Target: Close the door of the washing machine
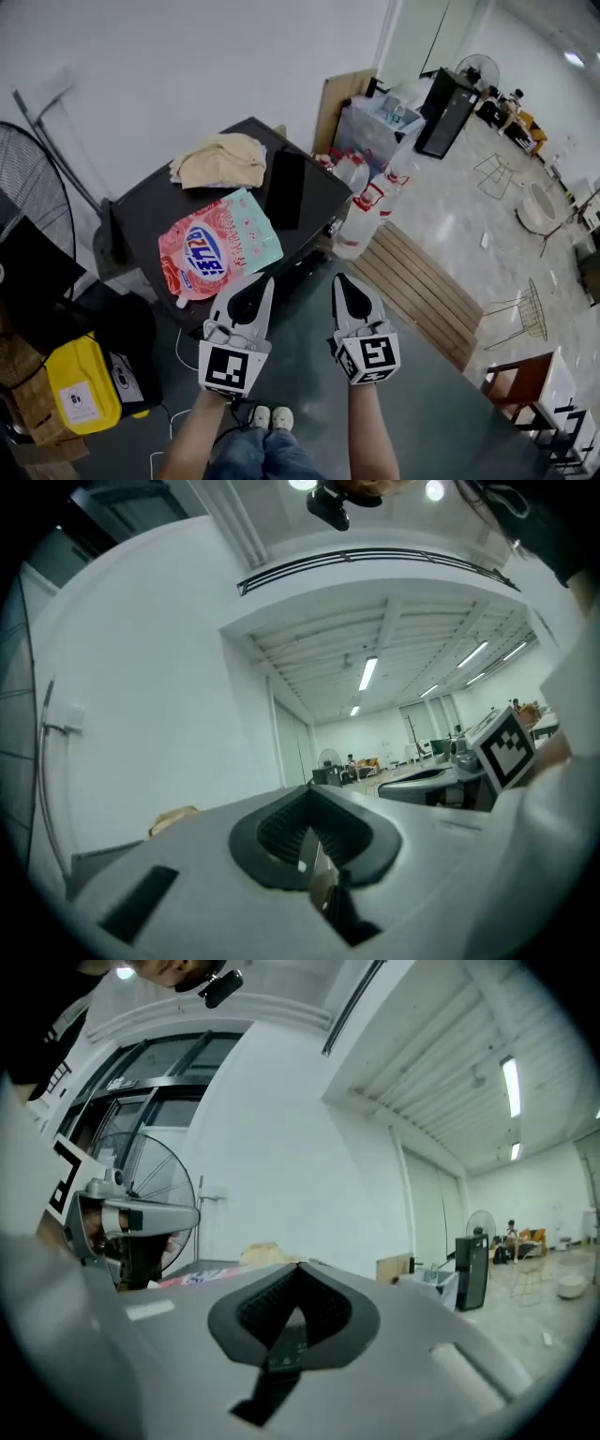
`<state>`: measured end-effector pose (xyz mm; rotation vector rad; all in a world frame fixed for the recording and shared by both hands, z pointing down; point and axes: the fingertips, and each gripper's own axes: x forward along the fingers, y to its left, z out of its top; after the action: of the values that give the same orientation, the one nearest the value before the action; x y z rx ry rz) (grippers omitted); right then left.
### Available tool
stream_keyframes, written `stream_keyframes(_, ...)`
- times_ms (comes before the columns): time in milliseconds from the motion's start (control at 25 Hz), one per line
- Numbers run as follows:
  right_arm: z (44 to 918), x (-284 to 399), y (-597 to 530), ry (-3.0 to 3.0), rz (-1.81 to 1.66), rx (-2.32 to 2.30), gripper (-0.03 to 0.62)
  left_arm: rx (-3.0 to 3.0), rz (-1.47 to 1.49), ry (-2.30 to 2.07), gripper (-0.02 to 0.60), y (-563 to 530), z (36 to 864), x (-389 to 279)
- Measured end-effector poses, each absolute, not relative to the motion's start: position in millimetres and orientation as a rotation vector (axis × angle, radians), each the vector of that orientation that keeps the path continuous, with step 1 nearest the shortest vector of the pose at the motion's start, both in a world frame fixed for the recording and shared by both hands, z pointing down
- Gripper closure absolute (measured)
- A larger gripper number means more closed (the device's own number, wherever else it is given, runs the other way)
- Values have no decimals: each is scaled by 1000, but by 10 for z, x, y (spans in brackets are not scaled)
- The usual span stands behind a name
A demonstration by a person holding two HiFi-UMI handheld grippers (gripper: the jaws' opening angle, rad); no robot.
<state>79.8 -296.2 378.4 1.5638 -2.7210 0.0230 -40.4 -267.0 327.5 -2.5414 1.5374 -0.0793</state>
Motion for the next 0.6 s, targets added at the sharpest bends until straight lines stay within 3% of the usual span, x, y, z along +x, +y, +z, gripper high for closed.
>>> stream_keyframes(280, 2517, 1226, -2837, -2711, -260, 1769, 582, -2486, 23, 1419, 574, -2657, 2345, -235)
stream_keyframes(600, 1969, 1393, -2602, -2678, -393, 1866, 582, -2479, 80, 1388, 574, -2554, 2041, -189)
